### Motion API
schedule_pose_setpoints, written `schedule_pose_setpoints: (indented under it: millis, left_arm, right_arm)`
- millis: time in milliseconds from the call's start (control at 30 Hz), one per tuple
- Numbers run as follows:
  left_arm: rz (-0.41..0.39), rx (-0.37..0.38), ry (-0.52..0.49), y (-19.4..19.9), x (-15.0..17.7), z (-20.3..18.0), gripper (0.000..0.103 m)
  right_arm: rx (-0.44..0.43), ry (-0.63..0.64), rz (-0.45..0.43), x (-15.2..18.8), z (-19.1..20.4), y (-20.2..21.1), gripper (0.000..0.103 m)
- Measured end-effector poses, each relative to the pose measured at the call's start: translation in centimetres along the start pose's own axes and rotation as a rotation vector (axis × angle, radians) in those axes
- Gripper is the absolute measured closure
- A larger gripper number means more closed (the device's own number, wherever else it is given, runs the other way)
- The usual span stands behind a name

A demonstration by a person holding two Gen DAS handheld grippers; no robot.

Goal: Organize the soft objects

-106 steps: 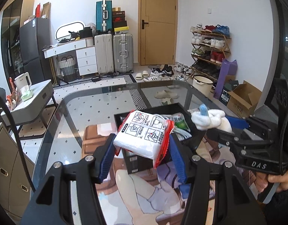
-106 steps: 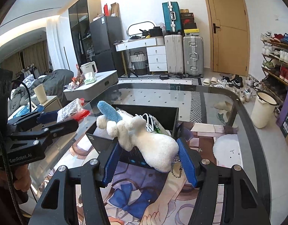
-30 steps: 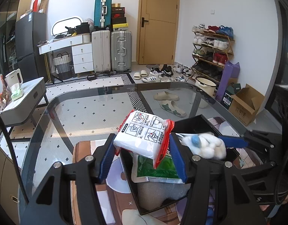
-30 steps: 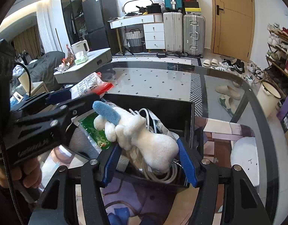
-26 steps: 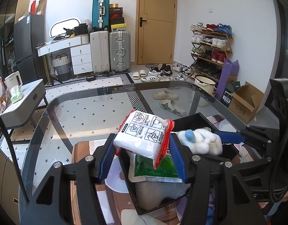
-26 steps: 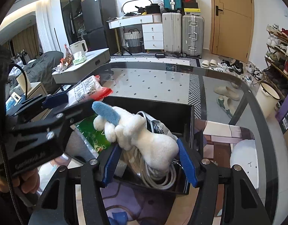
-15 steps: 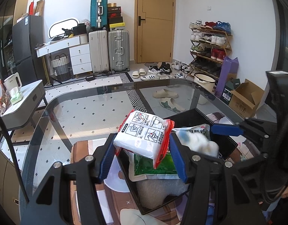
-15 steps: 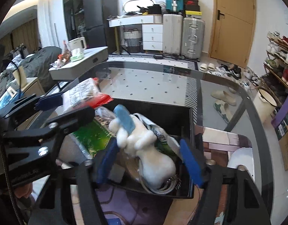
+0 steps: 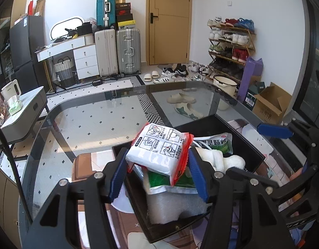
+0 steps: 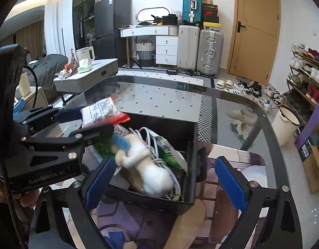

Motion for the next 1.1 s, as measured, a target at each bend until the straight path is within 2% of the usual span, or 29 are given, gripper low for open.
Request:
schedule_pose_setpoints:
  millis: [100,300,567,667,867,1100]
  left_arm:
    - [0.019,-0.004,-0.024,-0.4,0.2,-0.3,0.044]
    - [0.044,0.008,-0.034,-0.4,0.4,-0.5,0.032]
    - [-0.006,-0.008,-0.013,1.9,0.7,0.1,0.011]
    - [-0.028,-0.018,0.014,3.0,1.0,0.7,0.007]
    - [-0.074,-0.044,0.050,5.0,1.7,1.5,0.000]
    - [-0.109,-0.059,0.075,6.8,2.9,1.6,0.000]
  right_arm:
    - [0.004,-0.006,0.000,0.1,-0.3,0.1,0.005]
    - [0.012,-0.010,0.000,0.4,-0.5,0.5,0.005]
    - [0.019,-0.020,-0.030,0.7,-0.8,1.8,0.001]
    - [0.015,-0.014,-0.052,0.9,-0.8,2.5,0.001]
    - [-0.004,0.019,-0.141,1.3,0.4,4.6,0.001]
    - [-0.025,0.041,-0.211,2.0,1.4,6.2,0.001]
Point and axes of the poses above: each gripper's, at about its wrist camera, not at the fingertips, and y roughly against the way its jaws point, z to its left, x to its underside, the point moved 4 cm from there along -y, roughly the way its jaws point, and after that the axes turned 7 degrees about -x, right-handed, at the moved point
